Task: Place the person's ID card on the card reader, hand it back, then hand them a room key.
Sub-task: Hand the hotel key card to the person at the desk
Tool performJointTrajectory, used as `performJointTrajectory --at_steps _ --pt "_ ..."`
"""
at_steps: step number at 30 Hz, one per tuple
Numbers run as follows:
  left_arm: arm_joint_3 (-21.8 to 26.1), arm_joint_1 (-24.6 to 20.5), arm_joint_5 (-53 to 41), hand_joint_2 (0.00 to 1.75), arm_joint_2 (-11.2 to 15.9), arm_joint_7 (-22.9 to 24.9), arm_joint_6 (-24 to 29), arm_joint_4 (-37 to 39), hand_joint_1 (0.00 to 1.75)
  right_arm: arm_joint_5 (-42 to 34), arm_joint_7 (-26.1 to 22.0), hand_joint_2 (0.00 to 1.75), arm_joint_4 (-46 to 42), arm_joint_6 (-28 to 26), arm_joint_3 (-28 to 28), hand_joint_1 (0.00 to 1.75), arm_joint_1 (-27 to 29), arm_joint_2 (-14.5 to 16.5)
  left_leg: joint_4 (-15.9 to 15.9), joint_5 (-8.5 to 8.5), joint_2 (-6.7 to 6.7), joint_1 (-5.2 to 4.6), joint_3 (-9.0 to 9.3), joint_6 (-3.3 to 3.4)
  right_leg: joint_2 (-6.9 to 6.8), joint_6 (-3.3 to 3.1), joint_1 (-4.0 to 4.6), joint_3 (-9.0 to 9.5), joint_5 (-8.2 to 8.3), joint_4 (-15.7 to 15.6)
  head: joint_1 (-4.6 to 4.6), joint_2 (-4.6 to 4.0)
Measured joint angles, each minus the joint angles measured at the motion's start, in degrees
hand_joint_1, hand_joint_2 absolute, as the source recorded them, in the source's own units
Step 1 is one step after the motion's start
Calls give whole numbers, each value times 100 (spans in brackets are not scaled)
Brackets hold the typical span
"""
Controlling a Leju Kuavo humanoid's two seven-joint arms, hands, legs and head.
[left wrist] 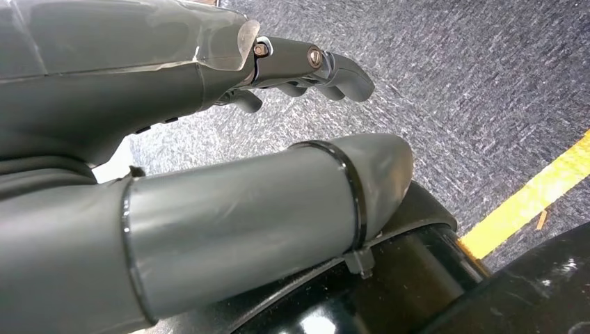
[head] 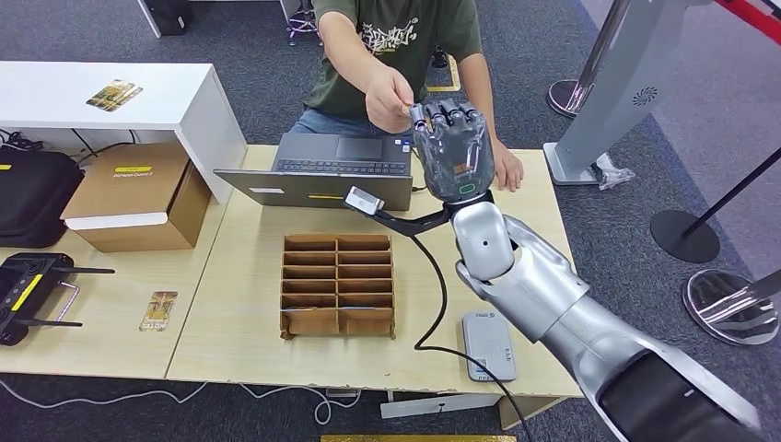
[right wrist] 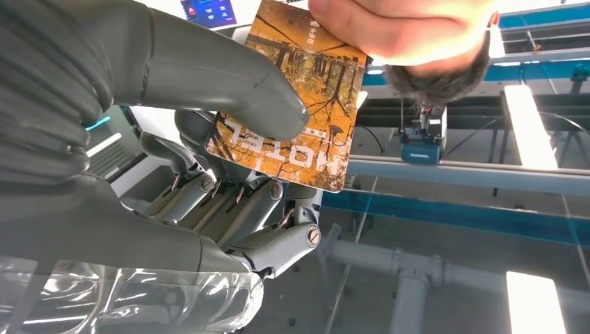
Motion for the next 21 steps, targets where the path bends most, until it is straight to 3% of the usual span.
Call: performJointTrajectory --at_steps 1,3,17,21 --pt "-9 0 0 0 0 4 0 0 0 0 2 175 6 17 -3 23 4 1 0 0 1 0 0 0 1 0 0 0 0 0 1 0" --pt "-28 -1 0 0 0 8 0 0 0 0 -6 175 12 43 -34 0 24 7 0 0 2 0 1 0 2 0 0 0 0 0 1 0" --pt "-108 -5 5 0 0 58 1 0 0 0 19 175 89 146 -208 0 100 15 0 0 4 0 3 0 3 -1 0 0 1 0 1 0" --pt "-115 -6 34 0 1 49 8 2 0 -2 -238 175 116 180 -315 0 172 76 0 0 5 0 2 0 4 -1 0 0 1 0 1 0"
